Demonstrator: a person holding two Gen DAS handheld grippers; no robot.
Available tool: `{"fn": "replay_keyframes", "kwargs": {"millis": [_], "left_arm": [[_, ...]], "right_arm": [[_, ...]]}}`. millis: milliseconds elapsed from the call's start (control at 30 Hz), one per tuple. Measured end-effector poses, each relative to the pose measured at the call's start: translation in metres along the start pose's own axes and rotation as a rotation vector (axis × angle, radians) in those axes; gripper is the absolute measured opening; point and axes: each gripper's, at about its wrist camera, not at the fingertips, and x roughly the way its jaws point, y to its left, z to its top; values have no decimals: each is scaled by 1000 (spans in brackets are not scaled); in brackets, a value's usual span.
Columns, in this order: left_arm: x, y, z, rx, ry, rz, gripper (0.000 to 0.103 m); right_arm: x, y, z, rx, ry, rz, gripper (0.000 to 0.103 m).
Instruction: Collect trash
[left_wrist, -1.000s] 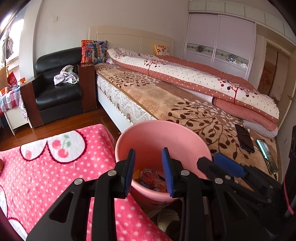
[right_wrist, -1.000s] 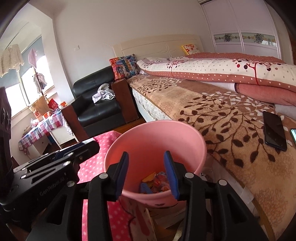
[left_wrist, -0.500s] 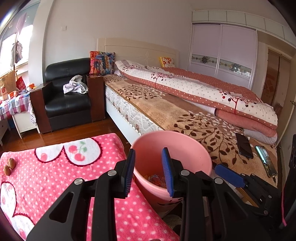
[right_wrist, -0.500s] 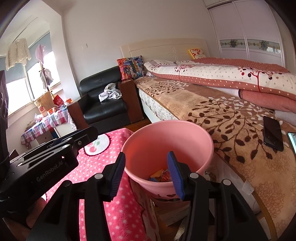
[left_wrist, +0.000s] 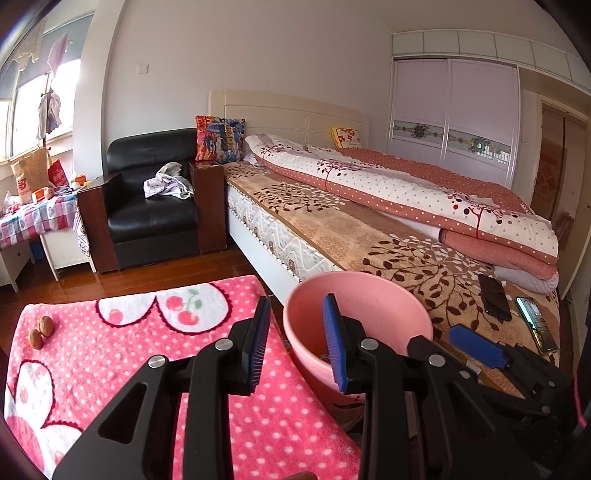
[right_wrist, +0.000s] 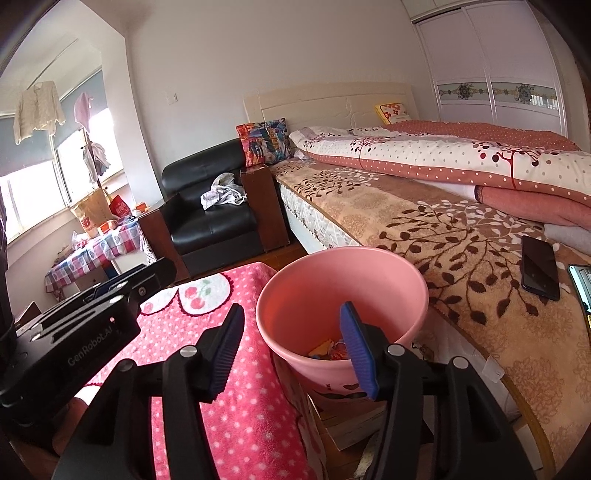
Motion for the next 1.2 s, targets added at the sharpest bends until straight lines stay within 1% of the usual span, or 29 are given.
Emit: {"fn": "replay_keyframes", "kwargs": {"millis": [233,700,1200], "left_arm": [[-8,8,-4,-4,-7,17,30],[-22,18,-7,-21,-23,21,30],[-24,25,-10,-32,-19,36,30]], "right_arm": [[-5,6,-1,-9,0,3,55],[-15,23,-5,-35,-15,6,57],[-21,28,-4,-33,-23,6,57]]}}
